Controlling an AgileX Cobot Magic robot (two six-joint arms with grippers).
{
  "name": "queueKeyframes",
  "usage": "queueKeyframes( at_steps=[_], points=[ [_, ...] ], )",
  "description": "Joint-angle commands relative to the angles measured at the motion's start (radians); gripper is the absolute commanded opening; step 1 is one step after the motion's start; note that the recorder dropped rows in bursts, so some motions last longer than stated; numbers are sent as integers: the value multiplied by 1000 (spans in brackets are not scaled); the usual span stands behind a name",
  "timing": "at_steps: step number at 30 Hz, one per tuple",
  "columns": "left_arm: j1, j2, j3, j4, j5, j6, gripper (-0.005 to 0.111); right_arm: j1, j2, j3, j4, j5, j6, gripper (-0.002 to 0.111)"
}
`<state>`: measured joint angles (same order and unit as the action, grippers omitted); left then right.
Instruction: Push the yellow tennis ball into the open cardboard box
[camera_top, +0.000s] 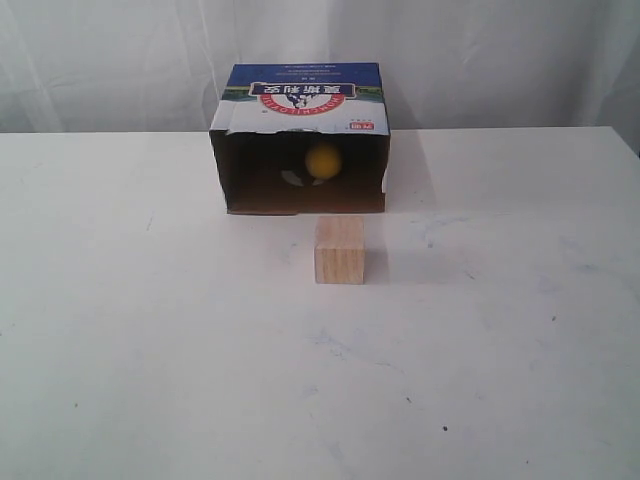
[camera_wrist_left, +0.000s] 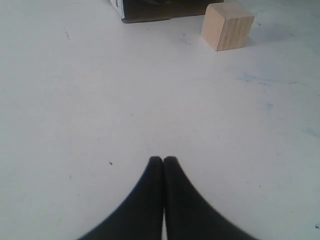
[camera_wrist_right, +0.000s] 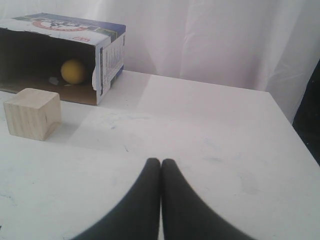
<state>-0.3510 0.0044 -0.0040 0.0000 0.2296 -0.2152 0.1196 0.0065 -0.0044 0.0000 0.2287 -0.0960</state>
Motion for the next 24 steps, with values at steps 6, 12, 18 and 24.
queueKeyframes(
  at_steps=[6,12,18,24],
  points=[
    [1,-4,4,0,-38,221,0,-1,-7,4,0,-8,5,0],
    [1,-4,4,0,-26,215,0,-1,-7,4,0,-8,5,0],
    [1,-4,4,0,-19,215,0,-1,-7,4,0,-6,5,0],
    [1,-4,4,0,-19,215,0,-1,-7,4,0,-6,5,0]
  ],
)
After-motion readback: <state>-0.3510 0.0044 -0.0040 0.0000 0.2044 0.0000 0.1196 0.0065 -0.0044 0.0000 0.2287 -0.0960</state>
